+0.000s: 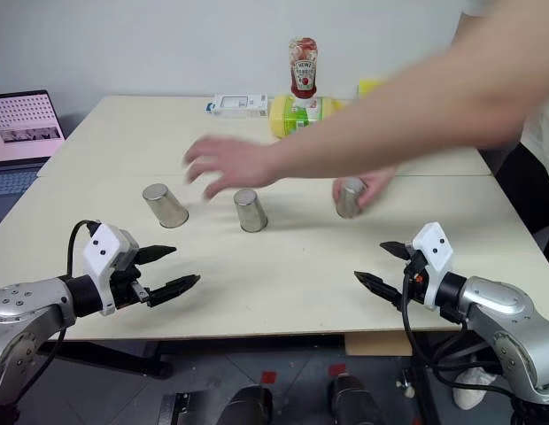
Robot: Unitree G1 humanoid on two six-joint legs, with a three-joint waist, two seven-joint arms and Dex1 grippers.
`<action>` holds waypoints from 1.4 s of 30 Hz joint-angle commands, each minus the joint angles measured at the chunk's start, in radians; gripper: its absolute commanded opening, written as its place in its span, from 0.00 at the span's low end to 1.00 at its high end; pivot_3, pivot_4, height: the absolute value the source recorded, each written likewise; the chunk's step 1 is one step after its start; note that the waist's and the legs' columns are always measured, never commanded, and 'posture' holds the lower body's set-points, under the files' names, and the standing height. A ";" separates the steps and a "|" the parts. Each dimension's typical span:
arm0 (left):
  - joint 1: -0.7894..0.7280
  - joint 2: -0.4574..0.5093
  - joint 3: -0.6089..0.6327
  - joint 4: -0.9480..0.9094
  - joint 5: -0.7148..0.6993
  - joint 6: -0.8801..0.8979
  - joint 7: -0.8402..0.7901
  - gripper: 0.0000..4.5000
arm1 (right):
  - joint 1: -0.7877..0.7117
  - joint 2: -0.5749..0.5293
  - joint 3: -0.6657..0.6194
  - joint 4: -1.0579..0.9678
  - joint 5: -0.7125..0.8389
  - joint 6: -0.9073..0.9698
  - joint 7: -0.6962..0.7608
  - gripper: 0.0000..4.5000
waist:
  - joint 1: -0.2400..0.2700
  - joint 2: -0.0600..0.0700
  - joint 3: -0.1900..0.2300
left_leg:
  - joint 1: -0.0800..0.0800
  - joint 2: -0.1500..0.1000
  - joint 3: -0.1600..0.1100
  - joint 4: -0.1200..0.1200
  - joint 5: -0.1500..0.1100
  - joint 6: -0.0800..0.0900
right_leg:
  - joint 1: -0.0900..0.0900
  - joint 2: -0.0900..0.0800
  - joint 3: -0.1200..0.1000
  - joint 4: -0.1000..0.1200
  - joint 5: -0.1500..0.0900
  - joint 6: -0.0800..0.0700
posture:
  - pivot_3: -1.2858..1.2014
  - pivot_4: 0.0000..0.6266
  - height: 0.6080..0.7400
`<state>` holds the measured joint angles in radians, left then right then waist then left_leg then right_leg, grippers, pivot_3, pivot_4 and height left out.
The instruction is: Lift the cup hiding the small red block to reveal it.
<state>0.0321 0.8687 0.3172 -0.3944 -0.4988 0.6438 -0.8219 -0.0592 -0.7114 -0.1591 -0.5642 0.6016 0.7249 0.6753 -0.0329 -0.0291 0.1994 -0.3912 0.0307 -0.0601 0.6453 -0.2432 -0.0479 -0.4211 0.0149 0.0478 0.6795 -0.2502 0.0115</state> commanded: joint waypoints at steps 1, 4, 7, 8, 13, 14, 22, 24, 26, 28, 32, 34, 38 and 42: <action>-0.004 0.014 0.022 -0.015 0.001 -0.018 -0.008 1.00 | -0.006 -0.002 -0.005 -0.020 -0.004 -0.024 0.000 0.99 | 0.000 0.000 0.000 | 0.000 0.000 0.000 0.000 0.000 0.000 | 0.000 0.000 0.000 0.000 0.000 0.000 | 0.52 0.24 1.00; -0.002 0.014 0.026 -0.016 0.000 -0.017 -0.009 1.00 | -0.013 -0.002 -0.001 -0.018 -0.004 -0.022 -0.002 0.99 | 0.000 0.000 0.000 | 0.000 0.000 0.000 0.000 0.000 0.000 | 0.000 0.000 0.000 0.000 0.000 0.000 | 0.52 0.24 1.00; -0.001 0.013 0.027 -0.017 0.000 -0.015 -0.007 1.00 | -0.017 -0.002 0.002 -0.020 -0.003 -0.019 -0.003 0.99 | 0.000 0.000 0.000 | 0.000 0.000 0.000 0.000 0.000 0.000 | 0.000 0.000 0.000 0.000 0.000 0.000 | 0.52 0.24 1.00; 0.000 0.013 0.027 -0.018 -0.001 -0.015 -0.006 1.00 | -0.018 -0.002 0.003 -0.021 -0.003 -0.019 -0.003 0.99 | 0.000 0.000 0.000 | 0.000 0.000 0.000 0.000 0.000 0.000 | 0.000 0.000 0.000 0.000 0.000 0.000 | 0.52 0.24 1.00; -0.004 0.006 0.022 -0.020 -0.003 -0.013 0.001 1.00 | -0.034 0.001 0.008 -0.026 0.011 -0.009 -0.007 0.99 | 0.000 0.000 0.000 | 0.000 0.000 0.000 0.000 0.000 0.000 | 0.000 0.000 0.000 0.000 0.000 0.000 | 0.52 0.24 1.00; -0.009 0.002 0.021 -0.018 -0.005 -0.011 0.005 1.00 | -0.039 0.003 0.008 -0.028 0.016 -0.006 -0.008 0.99 | 0.000 0.000 0.000 | 0.000 0.000 0.000 0.000 0.000 0.000 | 0.000 0.000 0.000 0.000 0.000 0.000 | 0.52 0.24 1.00; -0.114 -0.021 -0.017 0.065 0.027 0.014 0.077 1.00 | -0.126 0.035 0.049 -0.094 0.106 0.069 -0.025 0.99 | 0.000 0.000 0.000 | 0.000 0.000 -0.001 0.000 0.000 0.000 | 0.000 0.000 -0.001 0.000 0.000 0.001 | 0.52 0.24 1.00; -0.158 -0.029 -0.034 0.098 0.035 0.021 0.096 1.00 | -0.153 0.042 0.062 -0.110 0.132 0.095 -0.035 0.99 | 0.000 0.000 0.000 | 0.000 0.000 -0.001 0.000 0.000 0.000 | 0.000 0.000 -0.001 0.000 0.001 0.002 | 0.52 0.24 1.00; -0.199 -0.039 -0.055 0.120 0.038 0.028 0.108 1.00 | -0.178 0.046 0.073 -0.119 0.148 0.114 -0.046 0.99 | 0.000 0.000 0.000 | 0.000 0.000 -0.001 0.000 0.000 0.000 | 0.000 0.000 -0.001 0.000 0.002 0.004 | 0.52 0.24 1.00; -0.251 -0.055 -0.092 0.156 0.062 0.024 0.127 1.00 | -0.211 0.051 0.086 -0.121 0.162 0.141 -0.059 0.99 | 0.000 0.000 0.000 | -0.001 0.000 -0.001 0.000 0.000 0.000 | 0.000 0.000 -0.001 0.000 0.003 0.005 | 0.52 0.24 1.00; -0.367 -0.105 -0.158 0.262 0.133 0.008 0.193 1.00 | -0.257 0.045 0.113 -0.117 0.163 0.170 -0.068 0.99 | 0.002 -0.001 0.000 | -0.001 -0.001 -0.002 0.001 0.000 0.000 | 0.000 0.000 -0.001 0.000 0.003 0.005 | 0.52 0.24 1.00; -0.414 -0.131 -0.186 0.300 0.148 0.005 0.203 1.00 | -0.268 0.039 0.123 -0.115 0.160 0.175 -0.065 0.99 | 0.001 -0.001 0.000 | -0.001 -0.001 -0.002 0.000 0.000 0.000 | 0.000 0.000 -0.001 0.000 0.003 0.005 | 0.52 0.24 1.00; -0.515 -0.189 -0.245 0.420 0.202 -0.040 0.220 1.00 | -0.280 0.031 0.139 -0.114 0.150 0.175 -0.060 0.99 | 0.002 -0.001 0.000 | -0.003 -0.001 -0.002 0.000 0.000 0.000 | -0.001 0.000 -0.001 0.000 0.003 0.005 | 0.52 0.24 1.00; -0.600 -0.238 -0.290 0.539 0.244 -0.101 0.210 1.00 | -0.278 0.026 0.147 -0.118 0.143 0.168 -0.058 0.99 | 0.002 -0.001 -0.001 | -0.003 -0.001 -0.003 0.001 0.000 0.000 | -0.001 0.000 -0.002 0.000 0.003 0.005 | 0.52 0.24 1.00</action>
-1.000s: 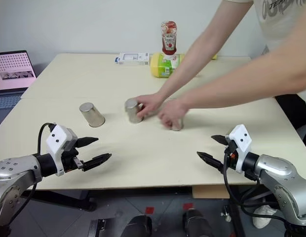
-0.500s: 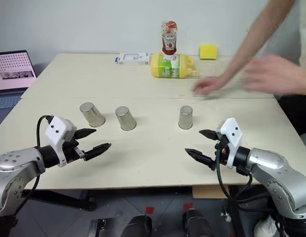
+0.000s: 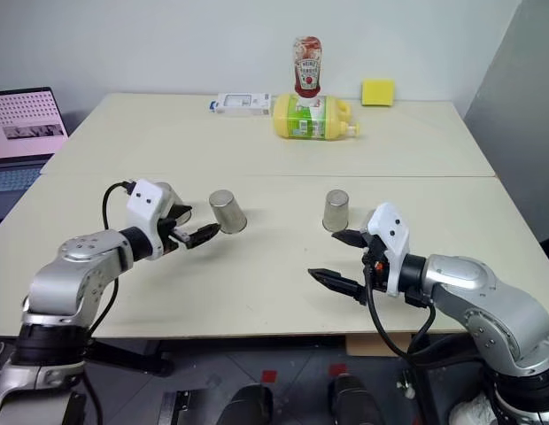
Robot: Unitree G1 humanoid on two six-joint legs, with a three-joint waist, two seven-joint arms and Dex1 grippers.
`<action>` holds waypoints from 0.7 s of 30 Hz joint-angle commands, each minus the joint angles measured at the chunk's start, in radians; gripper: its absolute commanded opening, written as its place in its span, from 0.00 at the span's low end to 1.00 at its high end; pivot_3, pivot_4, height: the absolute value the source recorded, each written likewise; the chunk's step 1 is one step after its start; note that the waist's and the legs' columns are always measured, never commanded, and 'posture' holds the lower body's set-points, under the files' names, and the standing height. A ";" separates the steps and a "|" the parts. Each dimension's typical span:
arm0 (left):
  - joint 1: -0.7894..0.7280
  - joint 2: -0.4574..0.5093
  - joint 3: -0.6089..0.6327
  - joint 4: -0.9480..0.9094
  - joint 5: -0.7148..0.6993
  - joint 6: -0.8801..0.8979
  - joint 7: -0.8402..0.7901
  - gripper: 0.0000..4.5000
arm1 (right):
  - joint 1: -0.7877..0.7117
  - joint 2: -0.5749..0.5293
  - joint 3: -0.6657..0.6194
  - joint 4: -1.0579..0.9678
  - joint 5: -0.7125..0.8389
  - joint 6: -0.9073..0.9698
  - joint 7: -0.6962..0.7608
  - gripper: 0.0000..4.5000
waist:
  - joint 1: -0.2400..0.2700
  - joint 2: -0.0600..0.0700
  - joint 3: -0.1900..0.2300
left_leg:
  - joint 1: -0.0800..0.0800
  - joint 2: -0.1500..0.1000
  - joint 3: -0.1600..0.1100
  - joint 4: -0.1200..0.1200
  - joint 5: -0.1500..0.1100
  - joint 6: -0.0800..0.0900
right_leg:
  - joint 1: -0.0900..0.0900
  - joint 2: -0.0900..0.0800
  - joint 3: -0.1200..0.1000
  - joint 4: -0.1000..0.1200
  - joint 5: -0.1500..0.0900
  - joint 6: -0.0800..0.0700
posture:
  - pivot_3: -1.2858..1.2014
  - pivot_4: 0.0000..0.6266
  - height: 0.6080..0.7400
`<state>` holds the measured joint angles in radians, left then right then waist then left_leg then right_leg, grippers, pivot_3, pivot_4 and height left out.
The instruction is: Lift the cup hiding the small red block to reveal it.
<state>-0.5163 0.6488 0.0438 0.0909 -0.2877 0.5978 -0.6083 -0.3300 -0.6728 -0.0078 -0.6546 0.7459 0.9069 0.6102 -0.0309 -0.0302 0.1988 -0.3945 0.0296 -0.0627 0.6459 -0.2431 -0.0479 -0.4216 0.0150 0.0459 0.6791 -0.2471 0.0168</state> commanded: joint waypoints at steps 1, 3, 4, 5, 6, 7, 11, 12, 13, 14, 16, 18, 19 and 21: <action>-0.068 -0.026 -0.022 0.080 0.042 -0.064 -0.004 1.00 | -0.005 -0.013 -0.003 -0.029 -0.003 -0.015 0.006 0.99 | 0.000 0.000 0.000 | 0.000 0.000 0.000 0.000 0.000 0.000 | 0.000 0.000 0.000 0.000 0.000 0.000 | 0.52 0.24 1.00; -0.104 -0.044 -0.040 0.139 0.063 -0.092 -0.011 1.00 | 0.001 -0.015 -0.003 -0.032 -0.004 -0.019 0.005 0.99 | -0.001 0.000 0.000 | 0.000 0.000 0.000 0.000 0.000 0.000 | 0.000 0.000 0.000 0.000 0.000 0.000 | 0.52 0.24 1.00; -0.113 -0.049 -0.044 0.156 0.069 -0.102 -0.014 1.00 | 0.002 -0.015 -0.002 -0.033 -0.005 -0.020 0.005 0.99 | -0.001 0.000 0.000 | 0.000 0.000 0.000 0.000 0.000 0.000 | 0.000 0.000 0.000 0.000 0.000 0.000 | 0.52 0.24 1.00; -0.123 -0.055 -0.047 0.173 0.073 -0.109 -0.018 1.00 | 0.004 -0.016 -0.001 -0.034 -0.006 -0.021 0.005 0.99 | -0.001 0.000 0.000 | 0.000 0.000 0.000 0.000 0.000 0.000 | 0.000 0.000 0.000 0.000 0.000 0.000 | 0.52 0.24 1.00; -0.150 -0.070 -0.050 0.217 0.082 -0.127 -0.016 1.00 | 0.006 -0.015 0.000 -0.035 -0.009 -0.023 0.004 0.99 | -0.001 0.000 0.000 | 0.000 0.000 0.000 0.000 0.000 0.000 | 0.000 0.000 0.000 0.000 0.000 0.000 | 0.52 0.24 1.00; -0.173 -0.081 -0.052 0.255 0.090 -0.141 -0.016 1.00 | 0.007 -0.015 0.000 -0.036 -0.011 -0.024 0.004 0.99 | -0.002 0.000 0.000 | 0.000 0.000 0.000 0.000 0.000 0.000 | 0.000 0.000 0.000 0.000 0.000 0.000 | 0.52 0.24 1.00; -0.238 -0.118 -0.062 0.377 0.116 -0.196 -0.022 1.00 | 0.013 -0.013 0.002 -0.039 -0.017 -0.028 0.004 0.99 | 0.000 0.000 0.000 | 0.000 0.000 -0.001 0.001 0.000 0.000 | 0.000 0.000 -0.001 0.001 0.000 0.000 | 0.52 0.24 1.00; -0.248 -0.126 -0.065 0.398 0.122 -0.209 -0.025 1.00 | 0.014 -0.014 0.002 -0.040 -0.019 -0.029 0.004 0.99 | 0.000 0.000 0.000 | -0.001 0.000 -0.001 0.001 0.000 0.000 | 0.000 0.000 -0.001 0.001 0.000 0.000 | 0.52 0.24 1.00; -0.259 -0.136 -0.065 0.417 0.125 -0.219 -0.029 1.00 | 0.015 -0.015 0.003 -0.040 -0.020 -0.030 0.005 0.99 | 0.000 0.000 0.000 | 0.000 0.000 -0.001 0.001 0.000 0.000 | 0.000 0.000 0.000 0.001 0.000 0.000 | 0.52 0.24 1.00; -0.269 -0.146 -0.065 0.435 0.128 -0.228 -0.031 0.96 | 0.016 -0.015 0.003 -0.041 -0.021 -0.031 0.004 1.00 | 0.000 0.000 0.000 | -0.001 0.000 -0.001 0.001 0.000 0.000 | 0.000 0.000 0.000 0.000 0.000 0.000 | 0.52 0.24 1.00; -0.282 -0.160 -0.066 0.457 0.129 -0.239 -0.038 0.91 | 0.018 -0.016 0.003 -0.044 -0.022 -0.031 0.003 1.00 | 0.000 0.000 0.000 | -0.001 0.000 -0.001 0.001 0.000 0.000 | 0.000 0.000 0.000 0.000 0.000 0.000 | 0.52 0.24 1.00; -0.287 -0.167 -0.064 0.468 0.130 -0.243 -0.046 0.83 | 0.021 -0.018 0.002 -0.047 -0.023 -0.031 0.003 1.00 | 0.000 0.000 0.000 | -0.001 0.000 -0.001 0.001 0.000 0.000 | 0.000 0.000 -0.001 0.000 0.000 0.000 | 0.52 0.24 1.00; -0.289 -0.170 -0.063 0.474 0.131 -0.244 -0.053 0.78 | 0.022 -0.018 0.002 -0.047 -0.023 -0.031 0.002 1.00 | -0.001 0.000 0.000 | -0.001 0.000 -0.001 0.000 0.000 0.000 | 0.000 0.000 -0.001 0.000 0.000 0.000 | 0.52 0.24 1.00; -0.290 -0.173 -0.062 0.478 0.132 -0.246 -0.061 0.67 | 0.024 -0.019 0.001 -0.049 -0.024 -0.031 0.001 1.00 | -0.001 0.000 0.000 | -0.001 0.000 -0.001 0.000 0.000 0.000 | 0.000 0.000 0.000 0.001 0.000 0.000 | 0.52 0.24 1.00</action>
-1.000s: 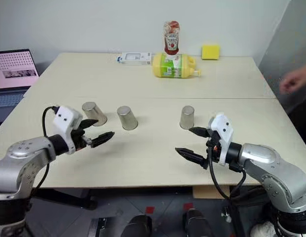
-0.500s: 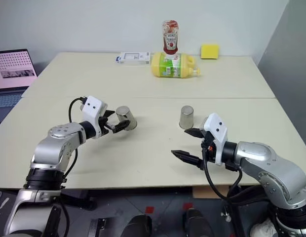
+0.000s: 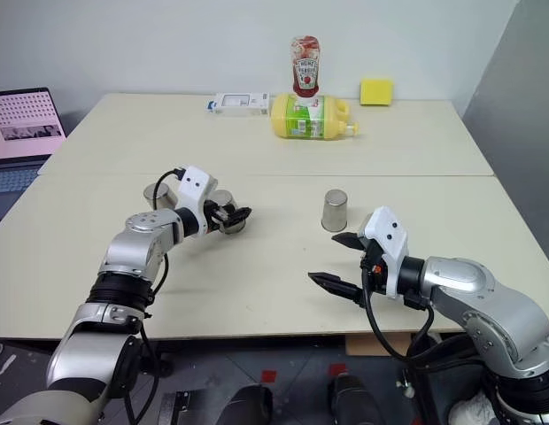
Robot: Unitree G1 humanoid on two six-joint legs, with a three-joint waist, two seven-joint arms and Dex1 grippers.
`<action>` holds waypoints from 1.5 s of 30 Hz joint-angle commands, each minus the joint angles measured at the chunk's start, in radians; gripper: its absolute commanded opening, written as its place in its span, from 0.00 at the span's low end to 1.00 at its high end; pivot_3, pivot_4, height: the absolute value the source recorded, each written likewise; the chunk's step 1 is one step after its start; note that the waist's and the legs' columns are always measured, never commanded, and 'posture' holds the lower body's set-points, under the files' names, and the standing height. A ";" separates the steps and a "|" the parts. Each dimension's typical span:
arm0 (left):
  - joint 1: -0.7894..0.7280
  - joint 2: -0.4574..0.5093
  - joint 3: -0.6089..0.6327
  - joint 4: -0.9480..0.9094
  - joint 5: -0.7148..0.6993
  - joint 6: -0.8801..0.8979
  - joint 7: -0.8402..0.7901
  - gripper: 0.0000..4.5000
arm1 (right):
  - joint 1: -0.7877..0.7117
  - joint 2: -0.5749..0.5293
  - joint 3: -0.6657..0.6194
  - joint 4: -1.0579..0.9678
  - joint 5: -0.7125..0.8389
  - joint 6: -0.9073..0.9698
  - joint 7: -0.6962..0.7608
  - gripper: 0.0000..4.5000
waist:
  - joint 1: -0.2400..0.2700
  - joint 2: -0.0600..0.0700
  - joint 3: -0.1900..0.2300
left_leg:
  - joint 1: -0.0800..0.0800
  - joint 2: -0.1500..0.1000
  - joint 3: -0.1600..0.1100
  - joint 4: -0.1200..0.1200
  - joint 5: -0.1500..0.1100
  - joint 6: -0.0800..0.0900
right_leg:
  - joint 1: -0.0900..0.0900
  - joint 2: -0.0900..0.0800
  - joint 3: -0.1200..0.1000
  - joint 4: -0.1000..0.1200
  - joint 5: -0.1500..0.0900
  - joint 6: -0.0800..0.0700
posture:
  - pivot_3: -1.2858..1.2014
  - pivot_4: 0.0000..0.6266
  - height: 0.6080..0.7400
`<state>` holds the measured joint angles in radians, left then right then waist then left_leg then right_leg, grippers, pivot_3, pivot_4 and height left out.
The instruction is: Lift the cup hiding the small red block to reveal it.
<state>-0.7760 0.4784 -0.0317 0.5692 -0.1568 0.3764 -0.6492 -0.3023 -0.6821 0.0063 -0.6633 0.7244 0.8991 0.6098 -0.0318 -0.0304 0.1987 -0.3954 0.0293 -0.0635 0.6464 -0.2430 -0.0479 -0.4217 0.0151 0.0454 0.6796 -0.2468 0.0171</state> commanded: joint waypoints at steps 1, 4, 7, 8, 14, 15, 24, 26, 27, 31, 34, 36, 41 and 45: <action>-0.030 -0.004 0.015 0.000 0.000 -0.026 -0.022 0.63 | -0.003 -0.009 -0.014 -0.042 -0.002 -0.022 0.000 1.00 | 0.000 0.000 0.000 | 0.000 0.000 0.000 0.000 0.000 0.000 | 0.000 0.000 0.000 0.000 0.000 0.000 | 0.52 0.24 1.00; -0.028 -0.003 0.020 -0.009 0.004 -0.041 -0.017 0.60 | -0.002 -0.007 -0.015 -0.044 0.000 -0.020 -0.005 1.00 | 0.000 0.000 0.000 | 0.000 0.000 0.000 0.000 0.000 0.000 | 0.000 0.000 0.000 0.000 0.000 0.000 | 0.52 0.24 1.00; -0.006 0.012 0.037 -0.105 -0.002 -0.028 0.003 0.60 | 0.000 -0.007 -0.017 -0.046 0.001 -0.019 -0.008 1.00 | 0.000 0.000 0.000 | 0.000 0.000 0.000 0.000 0.000 0.000 | 0.000 0.000 0.000 0.000 0.000 0.000 | 0.52 0.24 1.00; 0.004 0.018 0.046 -0.145 -0.006 -0.018 0.011 0.60 | 0.002 -0.007 -0.019 -0.048 0.002 -0.019 -0.009 1.00 | 0.000 0.000 0.000 | 0.000 0.000 0.000 0.000 0.000 0.000 | 0.000 0.000 0.000 0.000 0.000 0.000 | 0.52 0.24 1.00; 0.125 0.069 0.132 -0.451 -0.039 0.155 0.079 0.60 | 0.013 -0.006 -0.025 -0.053 0.003 -0.022 -0.013 1.00 | -0.004 0.000 0.000 | 0.000 0.000 0.000 0.000 0.000 0.000 | 0.000 0.000 0.000 0.000 0.000 0.000 | 0.52 0.24 1.00; 0.155 0.081 0.139 -0.491 -0.036 0.177 0.087 0.60 | 0.014 -0.006 -0.025 -0.051 0.003 -0.024 -0.012 1.00 | -0.004 0.000 0.000 | 0.000 0.000 0.000 0.000 0.000 0.000 | 0.000 0.000 0.000 0.000 0.000 0.000 | 0.52 0.24 1.00; 0.296 0.088 0.261 -0.570 -0.065 0.296 0.196 0.60 | -0.004 -0.001 -0.004 -0.019 -0.008 -0.043 0.006 1.00 | 0.004 0.000 0.000 | 0.002 0.000 -0.002 0.001 0.000 0.000 | 0.001 0.000 -0.001 0.001 0.000 0.001 | 0.52 0.24 1.00; 0.298 0.091 0.255 -0.546 -0.057 0.277 0.199 0.60 | -0.007 0.000 -0.001 -0.018 -0.007 -0.044 0.007 1.00 | 0.004 -0.001 0.000 | 0.001 0.000 -0.002 0.001 0.000 0.000 | 0.002 0.000 -0.001 0.000 0.001 0.001 | 0.52 0.24 1.00; 0.296 0.086 0.255 -0.525 -0.061 0.268 0.196 0.60 | -0.011 0.001 0.002 -0.016 -0.007 -0.044 0.008 1.00 | 0.004 -0.001 0.000 | 0.001 0.000 -0.001 0.001 0.000 0.000 | 0.002 0.000 0.000 0.000 0.001 0.001 | 0.52 0.24 1.00; 0.284 0.075 0.256 -0.450 -0.068 0.253 0.201 0.60 | -0.021 0.000 0.008 -0.011 -0.008 -0.045 0.011 1.00 | 0.002 -0.001 0.000 | 0.001 0.000 -0.001 0.001 0.000 0.000 | 0.001 0.000 0.000 0.000 0.001 0.001 | 0.52 0.24 1.00; 0.286 0.081 0.259 -0.420 -0.066 0.245 0.202 0.77 | -0.019 0.000 0.008 -0.015 -0.007 -0.043 0.008 1.00 | 0.002 -0.001 0.000 | 0.001 0.000 -0.001 0.000 0.000 0.000 | 0.001 0.000 -0.001 0.000 0.001 0.001 | 0.52 0.24 1.00; 0.286 0.086 0.261 -0.413 -0.070 0.242 0.198 0.89 | -0.016 0.000 0.006 -0.020 -0.004 -0.041 0.005 1.00 | 0.002 -0.001 0.000 | 0.001 0.000 -0.001 0.000 0.000 0.000 | 0.001 0.000 0.000 0.000 0.001 0.001 | 0.52 0.24 1.00; 0.286 0.095 0.265 -0.450 -0.087 0.252 0.185 0.99 | -0.008 0.000 0.003 -0.025 -0.003 -0.040 0.002 1.00 | 0.002 -0.001 0.000 | 0.001 0.000 -0.001 0.001 0.000 0.000 | 0.001 0.000 0.000 0.000 0.001 0.001 | 0.52 0.24 1.00; 0.300 0.110 0.274 -0.531 -0.102 0.248 0.174 0.99 | -0.009 -0.002 -0.002 -0.020 -0.003 -0.043 0.004 1.00 | 0.002 -0.001 0.000 | 0.001 0.000 -0.001 0.001 0.000 0.000 | 0.001 0.000 0.000 0.000 0.001 0.001 | 0.52 0.24 1.00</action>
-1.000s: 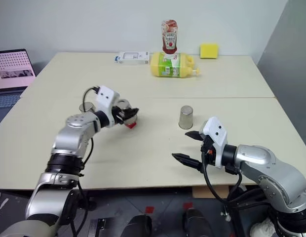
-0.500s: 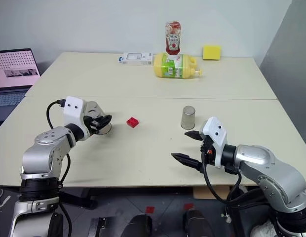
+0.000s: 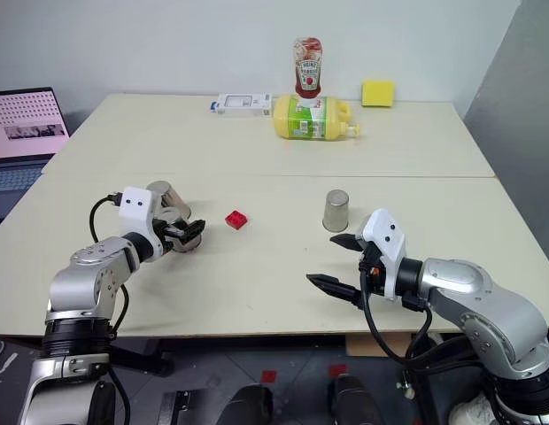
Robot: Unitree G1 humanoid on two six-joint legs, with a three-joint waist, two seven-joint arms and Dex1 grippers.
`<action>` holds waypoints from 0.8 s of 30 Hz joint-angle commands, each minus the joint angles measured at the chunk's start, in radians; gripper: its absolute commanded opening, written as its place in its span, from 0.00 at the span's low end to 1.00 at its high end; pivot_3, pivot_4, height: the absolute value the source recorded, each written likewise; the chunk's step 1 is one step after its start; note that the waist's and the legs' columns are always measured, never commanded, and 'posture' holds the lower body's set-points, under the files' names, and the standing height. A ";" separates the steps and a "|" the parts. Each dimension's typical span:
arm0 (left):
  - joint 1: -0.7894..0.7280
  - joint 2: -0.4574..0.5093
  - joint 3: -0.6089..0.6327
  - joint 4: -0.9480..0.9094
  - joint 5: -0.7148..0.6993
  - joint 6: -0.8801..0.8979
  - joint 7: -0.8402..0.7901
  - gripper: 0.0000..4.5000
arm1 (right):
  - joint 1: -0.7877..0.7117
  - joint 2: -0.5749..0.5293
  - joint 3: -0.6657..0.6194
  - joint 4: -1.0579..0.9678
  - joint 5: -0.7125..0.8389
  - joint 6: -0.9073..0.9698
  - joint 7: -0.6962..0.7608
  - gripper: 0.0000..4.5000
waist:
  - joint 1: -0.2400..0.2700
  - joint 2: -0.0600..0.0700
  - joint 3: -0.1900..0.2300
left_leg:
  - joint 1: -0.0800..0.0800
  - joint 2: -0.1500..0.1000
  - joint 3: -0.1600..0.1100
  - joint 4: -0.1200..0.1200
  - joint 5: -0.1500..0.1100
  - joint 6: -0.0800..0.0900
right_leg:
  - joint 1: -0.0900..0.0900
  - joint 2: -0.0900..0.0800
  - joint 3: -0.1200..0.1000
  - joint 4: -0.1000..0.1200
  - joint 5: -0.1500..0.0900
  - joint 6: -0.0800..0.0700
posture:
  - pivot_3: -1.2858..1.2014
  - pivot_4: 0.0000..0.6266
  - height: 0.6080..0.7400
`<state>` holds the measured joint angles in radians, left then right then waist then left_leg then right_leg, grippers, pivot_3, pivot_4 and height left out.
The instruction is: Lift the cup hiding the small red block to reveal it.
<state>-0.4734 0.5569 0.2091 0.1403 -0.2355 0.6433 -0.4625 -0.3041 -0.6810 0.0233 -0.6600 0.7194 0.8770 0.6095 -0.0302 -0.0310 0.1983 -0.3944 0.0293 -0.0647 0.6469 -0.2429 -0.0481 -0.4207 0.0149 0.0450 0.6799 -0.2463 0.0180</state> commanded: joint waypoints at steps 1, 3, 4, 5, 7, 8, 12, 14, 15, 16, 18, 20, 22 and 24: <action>0.001 0.038 0.040 -0.129 -0.026 -0.022 -0.014 0.99 | -0.007 -0.003 -0.024 -0.022 0.003 -0.021 0.004 1.00 | 0.000 0.000 0.000 | 0.000 0.000 0.000 0.000 0.000 0.000 | 0.000 0.000 0.000 0.000 0.000 0.000 | 0.52 0.24 1.00; 0.006 0.050 0.052 -0.174 -0.036 -0.024 -0.020 0.99 | -0.007 -0.001 -0.032 -0.020 0.008 -0.021 0.002 1.00 | 0.000 0.000 0.000 | 0.000 0.000 0.000 0.000 0.000 0.000 | 0.000 0.000 0.000 0.000 0.000 0.000 | 0.52 0.24 1.00; 0.008 0.060 0.061 -0.199 -0.044 -0.023 -0.028 0.99 | -0.008 0.002 -0.036 -0.019 0.011 -0.021 0.000 1.00 | 0.000 0.000 0.000 | 0.000 0.000 0.000 0.000 0.000 0.000 | 0.000 0.000 0.000 0.000 0.000 0.000 | 0.52 0.24 1.00; 0.008 0.074 0.065 -0.222 -0.051 -0.018 -0.036 0.99 | -0.010 0.007 -0.041 -0.017 0.015 -0.023 -0.003 1.00 | 0.000 0.000 0.000 | 0.000 0.000 0.000 0.000 0.000 0.000 | 0.000 0.000 0.000 0.000 0.000 0.000 | 0.52 0.24 1.00; 0.010 0.114 0.068 -0.270 -0.069 0.007 -0.070 0.99 | -0.018 0.020 -0.054 -0.010 0.018 -0.034 -0.011 1.00 | -0.001 0.000 0.000 | 0.000 0.000 0.000 0.000 0.000 0.000 | 0.000 0.000 0.000 0.000 0.000 0.000 | 0.52 0.24 1.00; 0.016 0.136 0.066 -0.293 -0.078 0.018 -0.090 0.99 | -0.021 0.024 -0.059 -0.008 0.016 -0.040 -0.011 1.00 | -0.001 0.000 0.000 | 0.000 0.000 0.000 0.000 0.000 0.000 | 0.000 0.000 0.000 0.000 0.000 0.000 | 0.52 0.24 1.00; 0.083 0.251 0.095 -0.396 -0.158 0.072 -0.221 0.99 | -0.026 0.007 -0.080 0.010 -0.001 -0.087 0.027 1.00 | -0.004 0.000 0.000 | 0.001 0.000 0.001 0.000 0.000 0.000 | 0.000 0.000 0.001 0.000 0.000 0.000 | 0.52 0.24 1.00; 0.130 0.318 0.120 -0.419 -0.209 0.102 -0.306 0.99 | -0.021 -0.014 -0.094 0.022 0.005 -0.104 0.061 1.00 | -0.005 0.000 0.000 | 0.001 0.000 0.001 -0.001 0.000 0.000 | 0.000 0.000 0.001 -0.001 0.000 0.000 | 0.52 0.24 1.00; 0.160 0.354 0.135 -0.430 -0.236 0.116 -0.355 0.99 | -0.019 -0.024 -0.102 0.028 0.011 -0.110 0.077 1.00 | -0.005 0.000 0.000 | 0.001 0.000 0.001 -0.001 0.000 0.000 | -0.001 0.000 0.001 -0.001 0.000 0.000 | 0.52 0.24 1.00; 0.191 0.391 0.141 -0.438 -0.245 0.114 -0.397 0.99 | -0.017 -0.033 -0.109 0.034 0.015 -0.118 0.093 1.00 | -0.005 0.000 0.000 | 0.001 0.000 0.001 -0.001 0.000 0.000 | -0.001 0.000 0.001 -0.001 0.000 -0.001 | 0.52 0.24 1.00; 0.264 0.457 0.143 -0.449 -0.238 0.076 -0.478 0.99 | -0.013 -0.050 -0.116 0.046 0.004 -0.156 0.134 1.00 | -0.006 0.001 0.000 | 0.000 0.001 0.001 -0.001 0.000 0.000 | -0.001 0.000 0.001 -0.001 -0.001 -0.001 | 0.52 0.24 1.00; 0.289 0.476 0.162 -0.463 -0.274 0.098 -0.504 0.99 | -0.012 -0.074 -0.117 0.064 0.016 -0.154 0.171 1.00 | -0.004 0.001 0.001 | 0.001 0.001 0.002 -0.002 0.000 0.000 | -0.001 0.000 0.001 -0.001 -0.001 -0.002 | 0.52 0.24 1.00; 0.303 0.491 0.179 -0.473 -0.305 0.123 -0.524 0.99 | -0.024 -0.101 -0.121 0.088 0.052 -0.114 0.202 1.00 | -0.001 0.001 0.001 | 0.001 0.001 0.001 -0.001 0.000 0.000 | -0.001 0.000 0.000 -0.001 -0.002 -0.003 | 0.52 0.24 1.00; 0.310 0.497 0.188 -0.474 -0.311 0.128 -0.527 0.99 | -0.037 -0.114 -0.123 0.106 0.069 -0.091 0.216 1.00 | 0.000 0.001 0.001 | 0.000 0.001 0.001 -0.001 0.000 0.000 | -0.001 0.000 0.000 -0.001 -0.004 -0.006 | 0.52 0.24 1.00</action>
<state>-0.1584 1.0291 0.3512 -0.2999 -0.5267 0.7693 -0.9784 -0.3232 -0.7818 -0.0662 -0.5532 0.7546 0.7751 0.8061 -0.0305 -0.0302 0.1988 -0.3941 0.0303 -0.0634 0.6463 -0.2430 -0.0479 -0.4217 0.0148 0.0451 0.6791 -0.2501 0.0116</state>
